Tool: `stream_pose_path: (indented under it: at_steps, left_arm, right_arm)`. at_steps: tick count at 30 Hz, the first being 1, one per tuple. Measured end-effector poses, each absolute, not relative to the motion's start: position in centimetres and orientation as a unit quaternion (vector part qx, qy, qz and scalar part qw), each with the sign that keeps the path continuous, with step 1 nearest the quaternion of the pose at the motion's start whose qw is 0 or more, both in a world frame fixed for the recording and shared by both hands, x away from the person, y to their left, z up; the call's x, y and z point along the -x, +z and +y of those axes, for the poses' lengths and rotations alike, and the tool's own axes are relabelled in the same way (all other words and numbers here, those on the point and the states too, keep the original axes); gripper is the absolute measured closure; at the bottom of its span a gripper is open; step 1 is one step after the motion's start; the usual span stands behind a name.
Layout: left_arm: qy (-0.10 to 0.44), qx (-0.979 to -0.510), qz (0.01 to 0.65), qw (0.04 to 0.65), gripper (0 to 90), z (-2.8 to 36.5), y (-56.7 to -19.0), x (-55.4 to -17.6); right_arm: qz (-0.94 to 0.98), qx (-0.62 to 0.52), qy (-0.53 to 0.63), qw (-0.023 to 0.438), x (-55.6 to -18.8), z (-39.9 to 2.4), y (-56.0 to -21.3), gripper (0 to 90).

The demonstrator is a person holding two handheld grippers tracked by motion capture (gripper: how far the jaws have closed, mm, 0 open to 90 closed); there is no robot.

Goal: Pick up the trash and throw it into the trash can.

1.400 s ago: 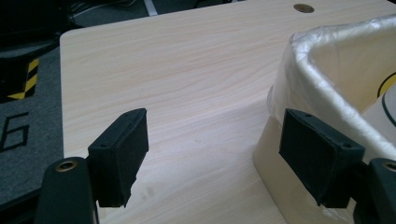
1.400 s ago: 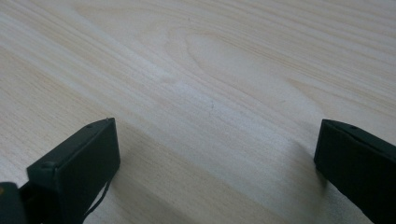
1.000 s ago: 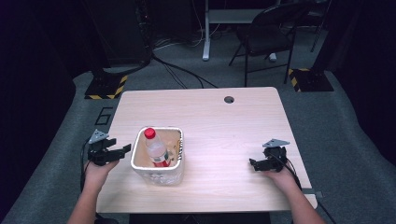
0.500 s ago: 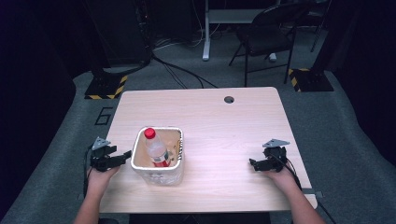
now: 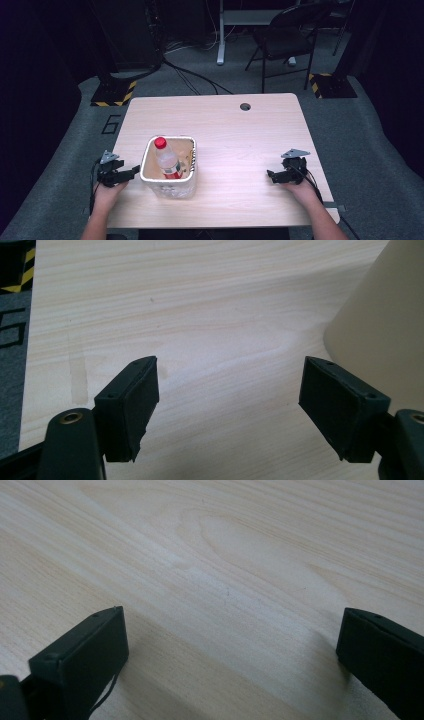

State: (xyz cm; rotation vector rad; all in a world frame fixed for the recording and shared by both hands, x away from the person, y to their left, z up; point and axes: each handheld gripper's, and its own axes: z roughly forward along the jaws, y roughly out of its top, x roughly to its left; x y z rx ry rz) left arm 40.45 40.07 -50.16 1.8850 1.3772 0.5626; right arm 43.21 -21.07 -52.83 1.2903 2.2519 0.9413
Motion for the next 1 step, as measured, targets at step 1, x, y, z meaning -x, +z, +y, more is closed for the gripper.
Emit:
stream_pose_path:
  at_steps: [1]
  left_arm:
    - [0.219, -0.733, 0.535, 0.359, 23.7, 40.05, -50.28, -40.46]
  right_arm:
    - [0.801, -0.459, 0.335, 0.189, -43.21, -21.07, -52.83, 0.0]
